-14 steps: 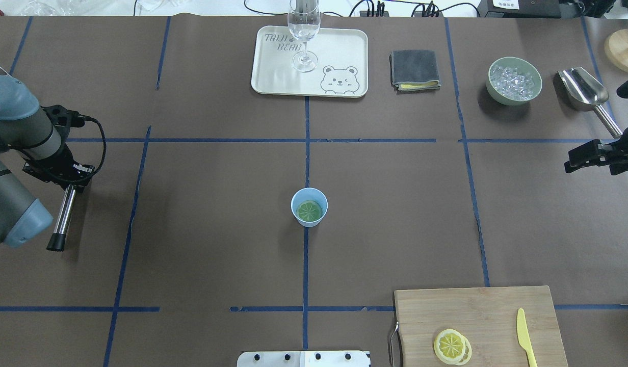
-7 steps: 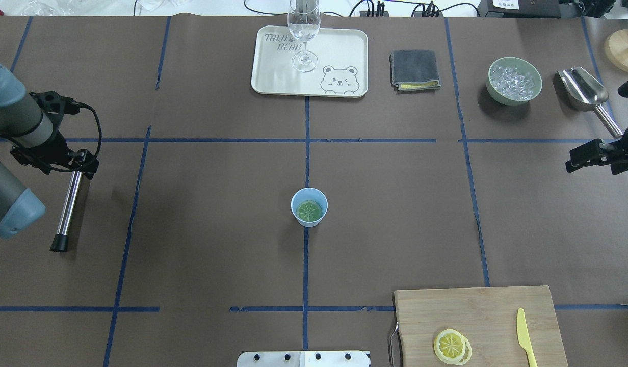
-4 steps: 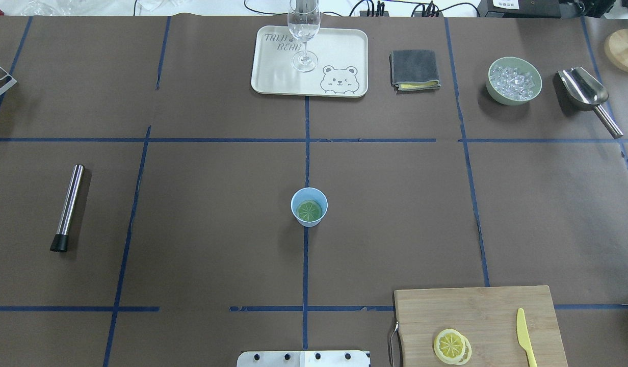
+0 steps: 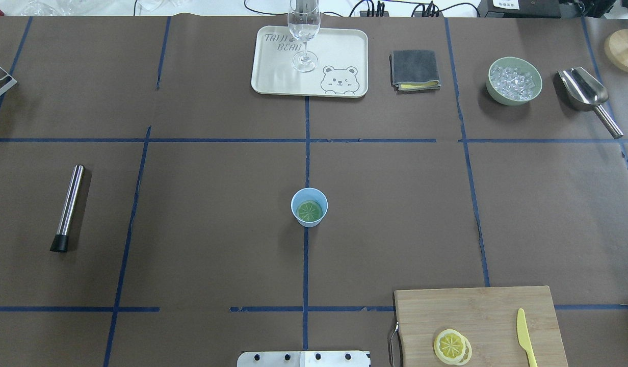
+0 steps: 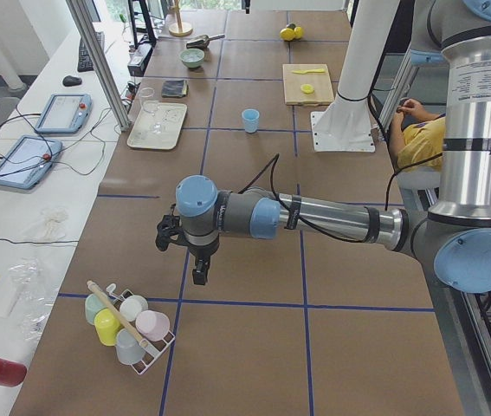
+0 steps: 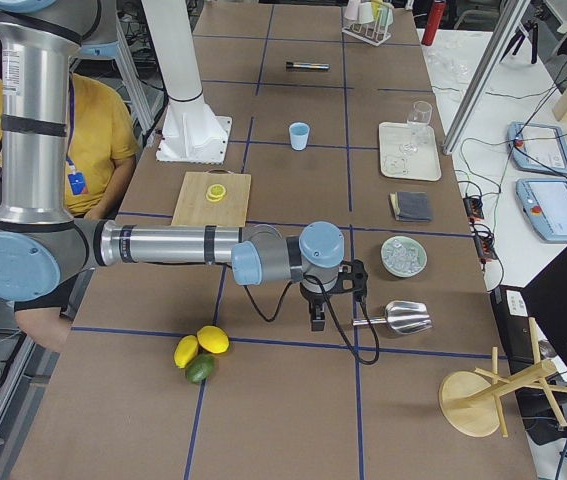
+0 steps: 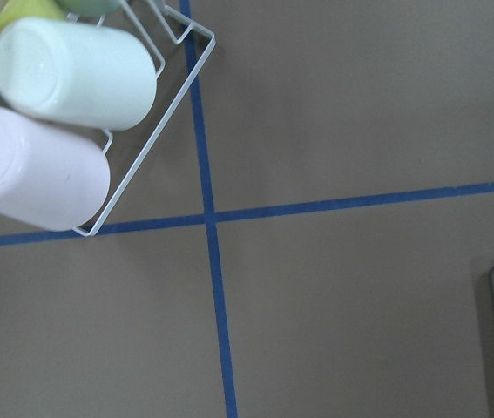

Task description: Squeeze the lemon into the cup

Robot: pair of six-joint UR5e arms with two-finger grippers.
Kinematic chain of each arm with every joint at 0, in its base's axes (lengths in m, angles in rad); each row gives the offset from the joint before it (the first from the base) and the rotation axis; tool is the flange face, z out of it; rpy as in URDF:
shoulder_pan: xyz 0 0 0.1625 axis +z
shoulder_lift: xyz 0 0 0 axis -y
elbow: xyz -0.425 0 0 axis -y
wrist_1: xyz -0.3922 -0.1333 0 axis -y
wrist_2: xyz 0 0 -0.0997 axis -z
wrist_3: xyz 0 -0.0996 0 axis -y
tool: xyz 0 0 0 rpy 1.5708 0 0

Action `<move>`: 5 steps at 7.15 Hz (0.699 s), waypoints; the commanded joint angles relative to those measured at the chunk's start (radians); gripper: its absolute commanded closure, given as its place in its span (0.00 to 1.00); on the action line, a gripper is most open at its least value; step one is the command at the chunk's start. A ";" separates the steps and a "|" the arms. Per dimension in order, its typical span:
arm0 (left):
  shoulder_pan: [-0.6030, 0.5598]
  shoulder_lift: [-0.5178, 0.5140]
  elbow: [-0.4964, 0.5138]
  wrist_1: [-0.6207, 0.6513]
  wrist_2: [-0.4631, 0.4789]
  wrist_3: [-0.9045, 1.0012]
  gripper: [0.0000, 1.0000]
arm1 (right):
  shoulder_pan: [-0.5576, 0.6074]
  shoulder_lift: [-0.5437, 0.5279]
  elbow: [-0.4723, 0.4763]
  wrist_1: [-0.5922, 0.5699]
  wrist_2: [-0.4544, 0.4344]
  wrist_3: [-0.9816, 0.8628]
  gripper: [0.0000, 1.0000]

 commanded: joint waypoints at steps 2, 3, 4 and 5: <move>0.000 0.038 -0.064 0.023 -0.006 0.094 0.00 | 0.000 0.005 -0.029 -0.004 -0.021 -0.016 0.00; 0.008 0.040 -0.042 0.014 -0.006 0.100 0.00 | 0.000 -0.004 -0.025 -0.005 -0.026 -0.017 0.00; 0.028 0.037 -0.013 0.013 -0.035 0.105 0.00 | -0.012 -0.004 -0.031 -0.005 -0.044 -0.017 0.00; 0.028 0.075 -0.017 0.008 -0.051 0.105 0.00 | -0.013 0.005 -0.032 -0.005 -0.046 -0.017 0.00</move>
